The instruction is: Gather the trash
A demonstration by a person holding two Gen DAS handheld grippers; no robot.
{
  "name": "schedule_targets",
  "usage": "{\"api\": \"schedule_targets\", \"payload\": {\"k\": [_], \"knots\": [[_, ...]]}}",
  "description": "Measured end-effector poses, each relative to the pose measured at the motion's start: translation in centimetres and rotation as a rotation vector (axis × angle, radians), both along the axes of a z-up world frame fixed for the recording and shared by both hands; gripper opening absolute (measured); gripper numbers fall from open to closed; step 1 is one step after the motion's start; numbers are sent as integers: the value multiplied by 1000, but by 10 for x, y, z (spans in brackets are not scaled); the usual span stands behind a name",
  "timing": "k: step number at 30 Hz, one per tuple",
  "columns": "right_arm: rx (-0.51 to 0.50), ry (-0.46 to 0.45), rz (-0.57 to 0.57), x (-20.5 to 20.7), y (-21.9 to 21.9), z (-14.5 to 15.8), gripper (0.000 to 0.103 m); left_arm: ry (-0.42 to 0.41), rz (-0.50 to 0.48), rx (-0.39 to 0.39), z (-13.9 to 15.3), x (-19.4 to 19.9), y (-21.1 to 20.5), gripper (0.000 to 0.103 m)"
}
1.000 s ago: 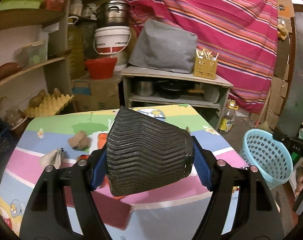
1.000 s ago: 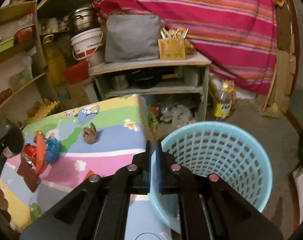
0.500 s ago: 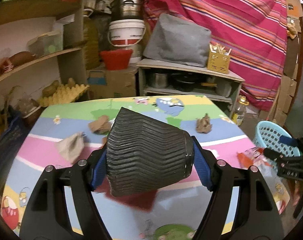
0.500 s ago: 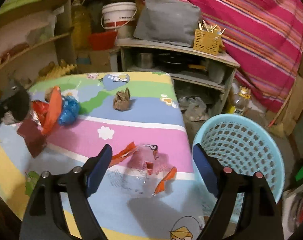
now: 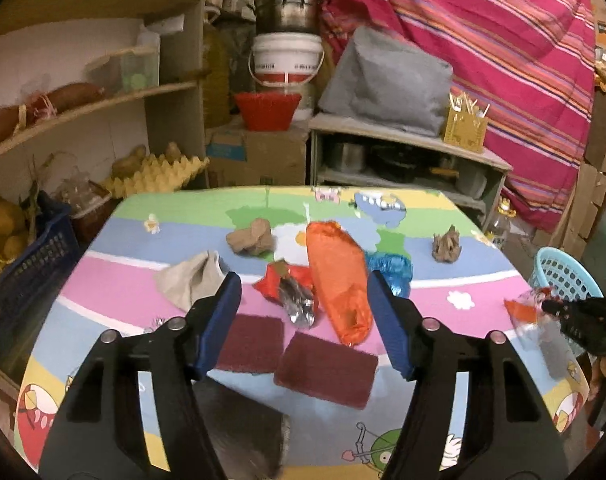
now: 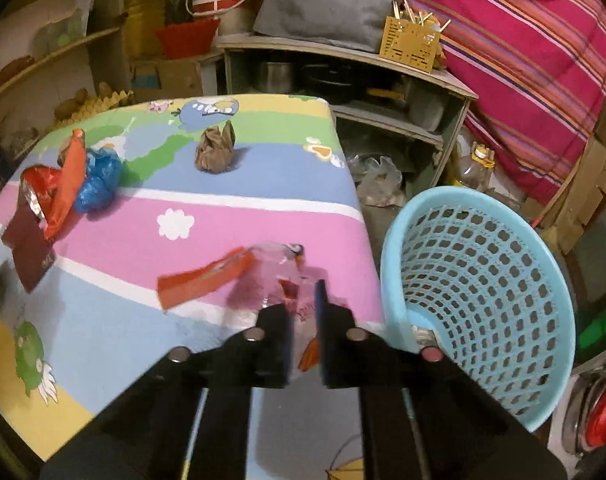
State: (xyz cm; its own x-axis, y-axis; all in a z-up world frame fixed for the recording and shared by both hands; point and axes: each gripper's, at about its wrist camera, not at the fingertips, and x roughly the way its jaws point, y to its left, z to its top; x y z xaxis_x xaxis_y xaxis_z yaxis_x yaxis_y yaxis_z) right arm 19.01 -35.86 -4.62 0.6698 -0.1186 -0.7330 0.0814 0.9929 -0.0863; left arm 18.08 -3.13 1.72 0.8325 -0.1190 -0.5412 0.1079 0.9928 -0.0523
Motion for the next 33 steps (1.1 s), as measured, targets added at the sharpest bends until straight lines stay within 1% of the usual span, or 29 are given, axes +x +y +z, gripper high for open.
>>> {"api": "schedule_targets", "payload": {"k": [1,2,3,5,8,11,14,17,22,23,25,26,27,31,33], "knots": [[-8,-14,5,0,2,2,3,3,3,5,-1,0,3,64],[-10,-23,7,-1,3,4,2,3,8,14,-3,-2,6,69],[-5,-34,10,-1,4,6,2,4,19,25,-4,-3,9,81],[-4,-43,20,0,7,8,2,0,51,42,-8,-6,20,89],[-11,-44,31,4,11,8,2,46,57,31,-19,-8,36,95],[-13,-55,36,6,14,11,2,119,69,32,-38,-7,44,96],[-14,-56,46,7,17,10,2,185,69,4,-56,-9,45,98],[-15,-53,52,8,18,9,2,229,62,2,-71,-13,42,98],[-16,-49,51,7,16,8,2,253,63,50,-86,-14,37,98],[-14,-51,50,7,16,7,2,258,62,49,-86,-12,37,97],[-9,-56,49,6,14,8,2,255,43,33,-85,-12,37,89],[-9,-61,49,5,14,9,2,253,38,36,-84,-12,37,77],[-11,-69,49,4,13,10,2,253,33,45,-84,-12,36,72],[-9,-90,46,1,10,15,2,239,25,36,-80,-13,37,72],[-10,-103,38,-2,4,19,2,212,25,36,-68,-14,33,72]]}}
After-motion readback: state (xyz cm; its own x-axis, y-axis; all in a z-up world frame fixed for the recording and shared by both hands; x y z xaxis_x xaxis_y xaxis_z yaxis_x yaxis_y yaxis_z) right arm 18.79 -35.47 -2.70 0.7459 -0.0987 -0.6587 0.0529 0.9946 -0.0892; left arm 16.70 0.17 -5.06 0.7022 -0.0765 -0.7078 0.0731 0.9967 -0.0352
